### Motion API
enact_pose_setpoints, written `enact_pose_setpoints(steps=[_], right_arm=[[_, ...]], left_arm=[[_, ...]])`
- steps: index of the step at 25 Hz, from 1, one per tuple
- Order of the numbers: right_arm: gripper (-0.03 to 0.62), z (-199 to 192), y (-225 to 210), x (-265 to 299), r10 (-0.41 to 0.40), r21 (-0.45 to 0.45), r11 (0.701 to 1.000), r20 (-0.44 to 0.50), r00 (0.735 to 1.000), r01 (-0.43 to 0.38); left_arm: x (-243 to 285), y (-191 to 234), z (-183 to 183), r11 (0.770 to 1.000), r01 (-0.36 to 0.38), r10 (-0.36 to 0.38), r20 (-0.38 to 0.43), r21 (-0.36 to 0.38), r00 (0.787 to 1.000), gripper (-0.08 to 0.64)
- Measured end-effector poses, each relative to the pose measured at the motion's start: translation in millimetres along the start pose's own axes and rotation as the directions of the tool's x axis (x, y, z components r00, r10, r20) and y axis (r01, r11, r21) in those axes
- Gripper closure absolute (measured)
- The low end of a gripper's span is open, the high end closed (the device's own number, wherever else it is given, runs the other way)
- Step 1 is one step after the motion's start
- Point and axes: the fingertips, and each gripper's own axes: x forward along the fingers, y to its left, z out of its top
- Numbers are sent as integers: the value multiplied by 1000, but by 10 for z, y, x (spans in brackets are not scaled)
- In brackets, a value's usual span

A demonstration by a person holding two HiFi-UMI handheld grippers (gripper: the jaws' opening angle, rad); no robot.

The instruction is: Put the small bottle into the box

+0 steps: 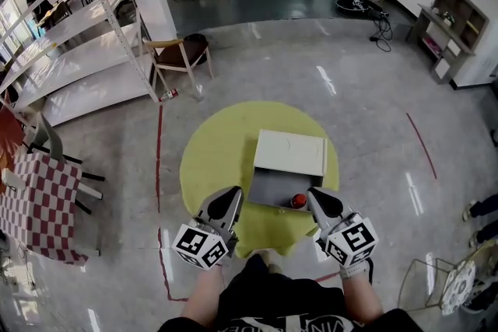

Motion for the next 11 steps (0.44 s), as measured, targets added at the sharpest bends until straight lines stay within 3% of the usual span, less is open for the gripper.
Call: enact_pose_setpoints(steps=[11], right_arm=[[586,-27,35,71,9,6,1000,4,1000,-9]], left_arm=[[-11,66,-4,1000,4,-4,-1,6,1000,545]])
